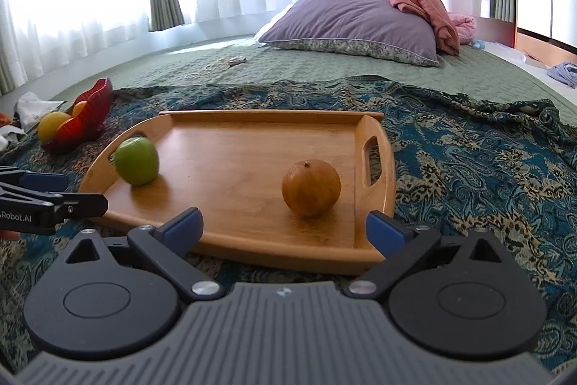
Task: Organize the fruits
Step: 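Open both tools to release the apple and orange onto the tray, then grasp a tangerine with the left tool while the right tool grasps a green apple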
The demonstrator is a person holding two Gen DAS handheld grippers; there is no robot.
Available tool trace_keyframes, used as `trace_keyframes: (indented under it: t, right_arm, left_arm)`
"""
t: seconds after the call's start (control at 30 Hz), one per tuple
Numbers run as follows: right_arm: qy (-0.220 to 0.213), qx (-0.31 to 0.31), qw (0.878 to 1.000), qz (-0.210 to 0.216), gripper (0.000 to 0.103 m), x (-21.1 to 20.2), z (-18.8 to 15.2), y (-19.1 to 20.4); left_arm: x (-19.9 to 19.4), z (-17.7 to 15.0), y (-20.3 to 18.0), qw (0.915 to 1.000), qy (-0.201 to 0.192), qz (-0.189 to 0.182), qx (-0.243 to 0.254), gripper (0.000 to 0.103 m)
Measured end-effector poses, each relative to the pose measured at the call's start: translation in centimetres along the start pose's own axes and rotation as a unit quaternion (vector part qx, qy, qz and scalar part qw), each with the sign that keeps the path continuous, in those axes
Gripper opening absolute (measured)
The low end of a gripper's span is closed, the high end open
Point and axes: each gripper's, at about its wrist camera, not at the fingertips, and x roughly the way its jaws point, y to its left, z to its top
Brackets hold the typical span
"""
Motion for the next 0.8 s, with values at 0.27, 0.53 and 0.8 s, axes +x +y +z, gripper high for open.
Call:
trace_keyframes:
  t: [0.27, 0.53, 0.8]
  right_arm:
    - [-0.011, -0.012, 1.000, 0.004, 0.103, -1.5, -1.4, 0.5]
    - [-0.024, -0.020, 0.999, 0.010, 0.103, -3.3, -2.6, 0.8]
    - [-0.034, -0.027, 0.999, 0.017, 0.103, -4.6, -3.8, 1.1]
  left_arm:
    - [-1.7, -1.5, -0.4, 1.0000, -0.003, 0.001, 0.002, 0.096]
    - [-2.9, -3.1, -0.5, 0.9999, -0.003, 0.006, 0.007, 0.097]
    - [-4.0, -4.5, -0.7, 0.9999, -0.009, 0.011, 0.003, 0.097]
